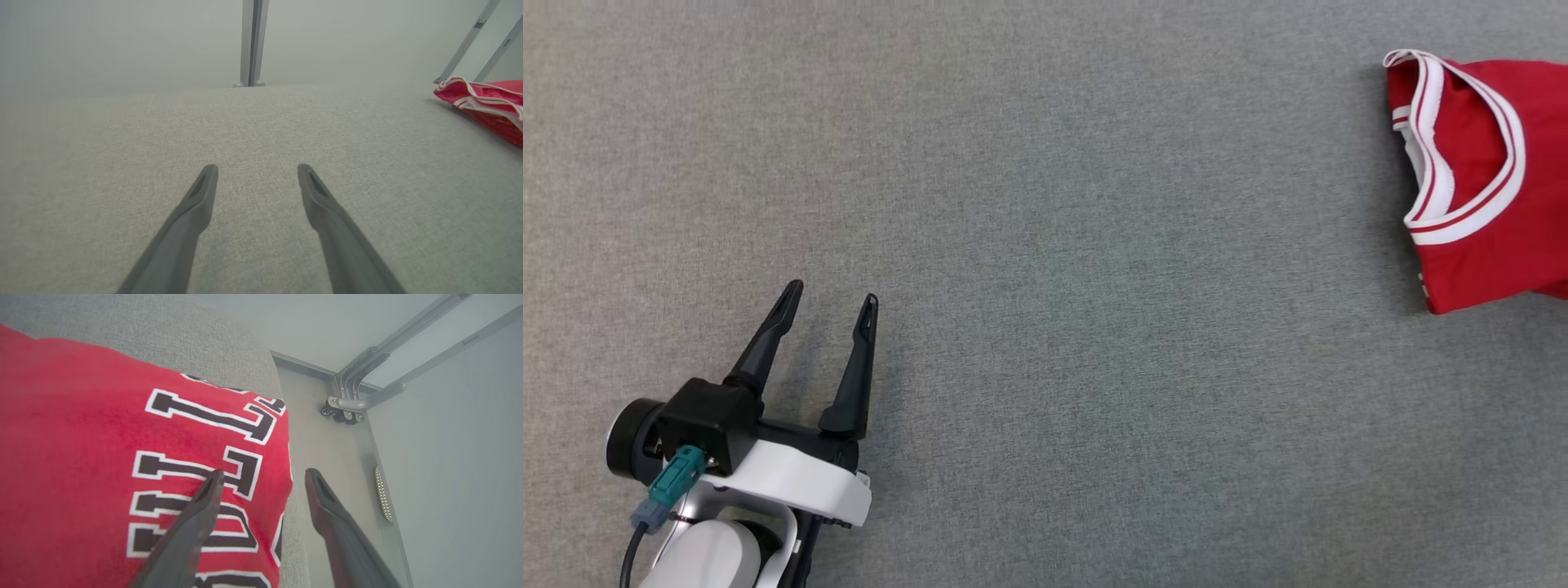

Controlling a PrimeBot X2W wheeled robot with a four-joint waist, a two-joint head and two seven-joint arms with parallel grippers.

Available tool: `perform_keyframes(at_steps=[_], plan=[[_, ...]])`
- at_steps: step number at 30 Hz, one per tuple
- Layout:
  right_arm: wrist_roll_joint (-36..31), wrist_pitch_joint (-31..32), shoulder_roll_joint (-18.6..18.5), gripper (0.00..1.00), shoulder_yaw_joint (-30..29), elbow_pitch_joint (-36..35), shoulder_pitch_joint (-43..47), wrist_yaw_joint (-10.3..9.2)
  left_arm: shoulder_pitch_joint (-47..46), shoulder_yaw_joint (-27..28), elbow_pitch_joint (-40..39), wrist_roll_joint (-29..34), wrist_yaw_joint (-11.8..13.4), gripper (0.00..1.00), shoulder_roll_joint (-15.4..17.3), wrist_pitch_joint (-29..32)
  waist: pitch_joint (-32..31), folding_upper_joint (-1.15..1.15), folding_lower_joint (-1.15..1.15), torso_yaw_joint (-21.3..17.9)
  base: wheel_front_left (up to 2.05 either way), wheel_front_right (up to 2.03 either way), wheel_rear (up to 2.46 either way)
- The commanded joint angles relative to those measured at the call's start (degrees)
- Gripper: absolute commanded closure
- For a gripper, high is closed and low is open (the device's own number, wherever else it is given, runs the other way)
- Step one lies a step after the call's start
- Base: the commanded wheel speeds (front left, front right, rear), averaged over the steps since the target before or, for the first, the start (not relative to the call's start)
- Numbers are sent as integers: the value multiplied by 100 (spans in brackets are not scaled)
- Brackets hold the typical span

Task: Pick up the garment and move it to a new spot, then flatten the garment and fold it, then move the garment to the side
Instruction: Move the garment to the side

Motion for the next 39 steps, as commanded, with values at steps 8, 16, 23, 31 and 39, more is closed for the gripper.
perform_keyframes(at_steps=[8,16,23,31,39], plan=[[-159,-267,62,0,-147,22,-187,-3,12,-80,113,-193,-99,0,-180,-105,-481,0,0,-148,0,0,0],[360,-1024,489,0,-497,-295,38,-3,-113,46,536,-730,-283,0,-600,-334,-1284,0,0,-163,0,0,0],[630,-1440,825,0,-671,-775,777,-3,-71,209,1002,-931,-208,0,-819,-517,-1997,0,0,-107,0,0,0],[351,-1506,1088,0,-1427,-2018,2033,-3,225,343,1450,-998,-77,0,-760,-553,-2461,0,0,-12,0,0,0],[-554,-1509,1684,0,-2683,-3312,3402,-3,473,399,1680,-1007,-12,0,-589,-530,-2642,0,0,145,0,0,0]])
